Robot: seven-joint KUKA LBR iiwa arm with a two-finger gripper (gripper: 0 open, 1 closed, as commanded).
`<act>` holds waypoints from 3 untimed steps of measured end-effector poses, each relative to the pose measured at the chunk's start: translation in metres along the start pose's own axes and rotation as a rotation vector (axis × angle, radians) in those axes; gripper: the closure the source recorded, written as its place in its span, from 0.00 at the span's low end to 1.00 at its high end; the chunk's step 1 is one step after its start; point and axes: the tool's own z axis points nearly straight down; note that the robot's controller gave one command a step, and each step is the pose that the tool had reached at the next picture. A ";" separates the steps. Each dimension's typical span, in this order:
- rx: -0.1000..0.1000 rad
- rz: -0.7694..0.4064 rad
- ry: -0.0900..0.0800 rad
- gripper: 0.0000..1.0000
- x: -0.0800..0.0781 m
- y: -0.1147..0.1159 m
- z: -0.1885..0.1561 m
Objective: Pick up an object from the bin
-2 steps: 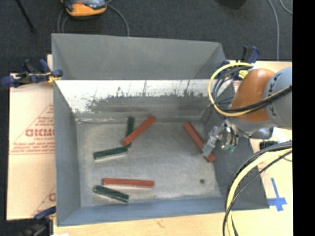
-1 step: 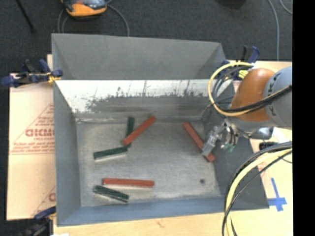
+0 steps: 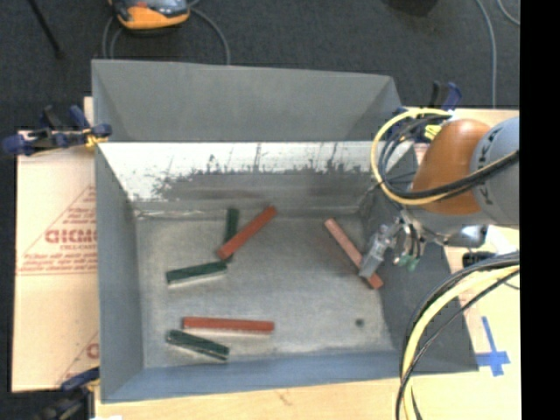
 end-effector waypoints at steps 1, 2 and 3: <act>0.003 -0.009 -0.004 1.00 -0.001 -0.001 -0.014; 0.005 -0.005 -0.004 1.00 -0.001 -0.002 -0.026; 0.005 -0.006 -0.006 1.00 -0.002 -0.002 -0.041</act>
Offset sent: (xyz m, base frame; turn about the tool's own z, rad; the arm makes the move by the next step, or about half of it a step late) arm 0.0001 -0.0001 0.0642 0.0000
